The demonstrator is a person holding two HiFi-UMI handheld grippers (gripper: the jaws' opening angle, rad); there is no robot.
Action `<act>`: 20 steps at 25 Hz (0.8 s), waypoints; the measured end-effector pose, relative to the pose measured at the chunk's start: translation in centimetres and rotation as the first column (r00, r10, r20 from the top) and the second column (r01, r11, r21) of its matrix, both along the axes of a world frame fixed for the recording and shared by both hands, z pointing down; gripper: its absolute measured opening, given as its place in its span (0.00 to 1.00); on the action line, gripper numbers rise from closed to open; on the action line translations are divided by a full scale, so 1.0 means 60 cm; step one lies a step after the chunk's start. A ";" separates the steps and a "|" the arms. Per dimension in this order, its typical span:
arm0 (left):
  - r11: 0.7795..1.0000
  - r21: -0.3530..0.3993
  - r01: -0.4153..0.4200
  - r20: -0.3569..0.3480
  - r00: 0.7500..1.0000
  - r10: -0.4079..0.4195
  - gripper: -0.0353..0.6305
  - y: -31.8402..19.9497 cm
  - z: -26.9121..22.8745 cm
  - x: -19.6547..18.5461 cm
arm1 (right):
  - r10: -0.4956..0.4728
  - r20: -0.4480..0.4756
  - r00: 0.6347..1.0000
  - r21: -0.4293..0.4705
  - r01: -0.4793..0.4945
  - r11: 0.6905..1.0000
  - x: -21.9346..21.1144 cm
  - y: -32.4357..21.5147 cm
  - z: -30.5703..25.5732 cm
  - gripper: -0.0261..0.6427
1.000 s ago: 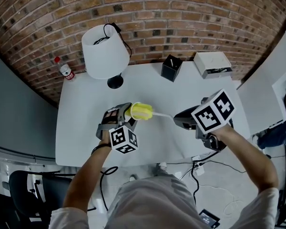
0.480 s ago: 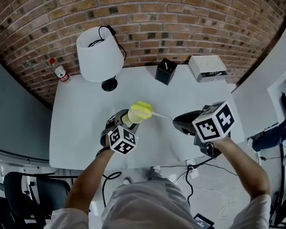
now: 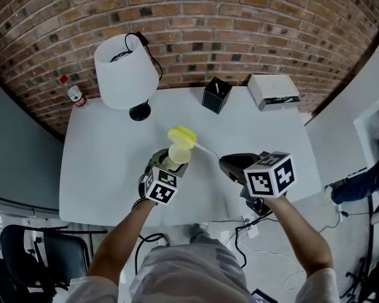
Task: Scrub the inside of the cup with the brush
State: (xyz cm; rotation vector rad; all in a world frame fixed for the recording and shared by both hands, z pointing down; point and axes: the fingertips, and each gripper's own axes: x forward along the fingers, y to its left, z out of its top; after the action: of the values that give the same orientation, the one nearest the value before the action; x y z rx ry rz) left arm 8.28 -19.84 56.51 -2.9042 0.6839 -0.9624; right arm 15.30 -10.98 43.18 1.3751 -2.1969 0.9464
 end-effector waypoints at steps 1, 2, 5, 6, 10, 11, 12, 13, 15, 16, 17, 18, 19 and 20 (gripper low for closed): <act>1.000 -0.009 0.007 -0.005 1.000 -0.007 0.46 -0.001 0.004 0.004 | 0.013 0.012 1.000 0.015 -0.013 1.000 0.003 -0.004 0.004 0.08; 1.000 -0.017 0.015 -0.009 1.000 -0.015 0.46 -0.002 0.009 0.008 | 0.026 0.026 0.999 0.030 -0.027 0.999 0.006 -0.009 0.007 0.08; 0.998 -0.042 0.042 -0.023 0.999 -0.043 0.46 -0.007 0.019 0.019 | 0.059 0.029 0.998 0.077 -0.061 0.995 0.015 -0.023 0.022 0.08; 0.998 -0.049 0.051 -0.028 0.998 -0.052 0.46 -0.008 0.022 0.023 | 0.061 0.012 0.998 0.092 -0.062 0.994 0.017 -0.026 0.028 0.08; 0.993 -0.071 0.092 -0.044 0.995 -0.095 0.46 -0.014 0.034 0.039 | 0.055 -0.040 0.998 0.159 -0.048 0.986 0.017 -0.042 0.050 0.08; 0.992 -0.077 0.102 -0.047 0.993 -0.106 0.46 -0.015 0.038 0.043 | 0.057 -0.045 0.997 0.173 -0.049 0.984 0.016 -0.046 0.058 0.08; 0.990 -0.084 0.112 -0.047 0.992 -0.116 0.46 -0.016 0.043 0.046 | 0.058 -0.053 0.997 0.187 -0.047 0.981 0.016 -0.050 0.065 0.08; 0.989 -0.088 0.120 -0.046 0.991 -0.124 0.46 -0.017 0.048 0.048 | 0.054 -0.066 0.996 0.200 -0.040 0.979 0.015 -0.053 0.073 0.08; 0.987 -0.088 0.136 -0.043 0.989 -0.140 0.46 -0.020 0.053 0.050 | 0.038 -0.094 0.995 0.222 -0.016 0.975 0.010 -0.057 0.085 0.08; 0.986 -0.087 0.143 -0.044 0.988 -0.148 0.46 -0.022 0.054 0.051 | 0.027 -0.102 0.994 0.228 -0.003 0.974 0.008 -0.059 0.090 0.08; 0.985 -0.086 0.152 -0.045 0.987 -0.156 0.46 -0.024 0.055 0.050 | 0.018 -0.104 0.994 0.231 0.007 0.973 0.006 -0.062 0.094 0.08; 0.983 -0.087 0.162 -0.046 0.985 -0.166 0.46 -0.026 0.056 0.049 | 0.009 -0.102 0.995 0.231 0.015 0.973 0.005 -0.064 0.098 0.08; 0.981 -0.091 0.173 -0.047 0.983 -0.178 0.46 -0.028 0.057 0.047 | 0.002 -0.097 0.995 0.229 0.021 0.973 0.005 -0.066 0.100 0.08; 0.978 -0.097 0.186 -0.047 0.981 -0.191 0.46 -0.029 0.059 0.045 | -0.005 -0.091 0.996 0.229 0.026 0.973 0.004 -0.067 0.102 0.08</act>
State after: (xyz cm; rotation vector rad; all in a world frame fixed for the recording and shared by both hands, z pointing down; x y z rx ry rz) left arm 10.98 -21.59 60.07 -2.9995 0.9586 -0.9549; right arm 15.56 -15.02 49.31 1.4674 -2.3018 0.6260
